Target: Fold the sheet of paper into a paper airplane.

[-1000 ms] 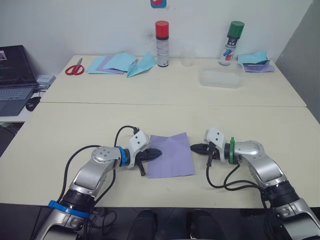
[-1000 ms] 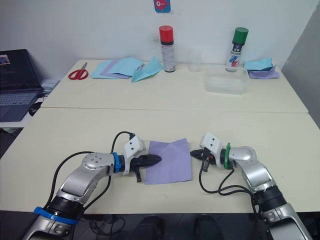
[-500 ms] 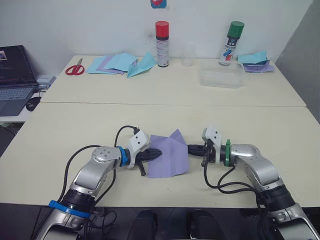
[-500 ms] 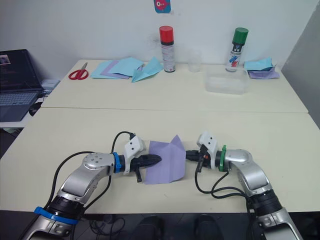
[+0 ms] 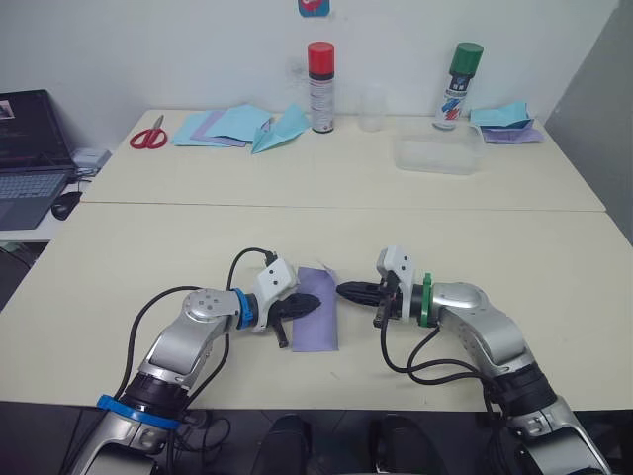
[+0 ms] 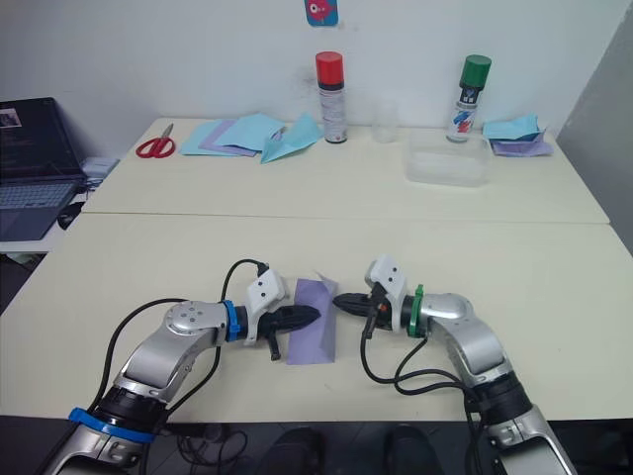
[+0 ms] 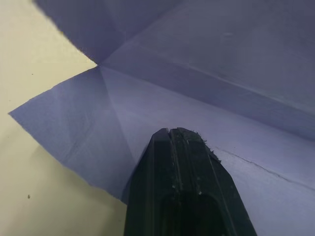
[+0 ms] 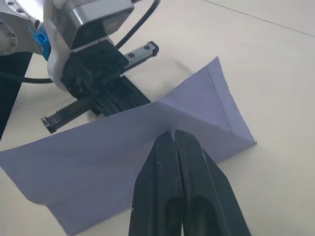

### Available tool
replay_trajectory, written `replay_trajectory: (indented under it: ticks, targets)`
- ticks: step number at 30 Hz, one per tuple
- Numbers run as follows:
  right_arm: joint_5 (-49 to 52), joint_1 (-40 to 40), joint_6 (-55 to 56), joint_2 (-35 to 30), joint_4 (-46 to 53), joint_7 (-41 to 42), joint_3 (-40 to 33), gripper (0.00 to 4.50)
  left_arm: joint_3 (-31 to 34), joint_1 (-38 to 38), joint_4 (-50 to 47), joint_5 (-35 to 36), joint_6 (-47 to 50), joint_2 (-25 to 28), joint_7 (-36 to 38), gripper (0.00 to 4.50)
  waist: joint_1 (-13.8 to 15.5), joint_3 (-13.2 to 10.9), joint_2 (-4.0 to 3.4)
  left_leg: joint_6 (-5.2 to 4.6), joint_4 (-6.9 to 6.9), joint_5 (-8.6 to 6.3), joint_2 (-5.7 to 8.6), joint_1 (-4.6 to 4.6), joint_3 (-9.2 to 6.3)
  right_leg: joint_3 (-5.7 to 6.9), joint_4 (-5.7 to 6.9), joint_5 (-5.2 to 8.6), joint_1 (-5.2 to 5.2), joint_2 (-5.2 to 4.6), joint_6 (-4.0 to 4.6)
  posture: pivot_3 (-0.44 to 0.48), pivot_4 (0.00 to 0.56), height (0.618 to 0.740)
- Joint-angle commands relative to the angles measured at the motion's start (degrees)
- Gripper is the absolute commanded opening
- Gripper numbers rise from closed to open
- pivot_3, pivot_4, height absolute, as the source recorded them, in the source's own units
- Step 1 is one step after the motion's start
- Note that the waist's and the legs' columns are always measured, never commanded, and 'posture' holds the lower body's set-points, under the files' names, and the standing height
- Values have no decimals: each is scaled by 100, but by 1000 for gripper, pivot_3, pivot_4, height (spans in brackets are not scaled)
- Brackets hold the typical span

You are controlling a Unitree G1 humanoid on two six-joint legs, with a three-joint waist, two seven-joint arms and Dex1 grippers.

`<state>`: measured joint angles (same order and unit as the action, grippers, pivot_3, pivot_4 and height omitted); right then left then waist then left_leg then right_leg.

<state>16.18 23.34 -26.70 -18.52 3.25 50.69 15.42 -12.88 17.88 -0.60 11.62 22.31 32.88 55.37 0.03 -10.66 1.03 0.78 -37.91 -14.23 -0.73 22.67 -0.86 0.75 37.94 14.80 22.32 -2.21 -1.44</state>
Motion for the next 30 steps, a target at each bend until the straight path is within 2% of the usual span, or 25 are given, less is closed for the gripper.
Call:
replay_trajectory:
  ticks: [1,10,19,26,30]
  targets:
    - [-198,104,248,82,-36,-31,189,32,-99,-119,65,-113,182,99,33,0,-6,0,0,0,2,0,-1,0,0,0,0,0,0,1,0,0,150,740]
    - [-885,229,870,226,-625,-171,594,32,-23,-112,74,-149,231,186,-4,0,-20,0,0,0,6,0,-4,0,1,0,0,2,4,4,1,0,150,740]
    - [-1411,379,1176,356,-1146,-318,816,32,123,14,-178,-4,699,399,38,0,-59,0,0,0,8,0,-16,-2,0,-1,3,2,7,19,2,0,150,740]
    - [-1619,418,1295,365,-1298,-291,942,32,585,-97,-504,302,1017,839,80,0,-155,0,0,0,10,0,-28,-6,-3,0,7,2,8,23,3,0,150,740]
    - [-1674,420,1289,368,-1328,-318,947,32,1094,-186,-746,704,1245,1022,100,0,-158,-1,0,0,12,0,-29,-1,-3,0,5,2,13,20,4,0,150,740]
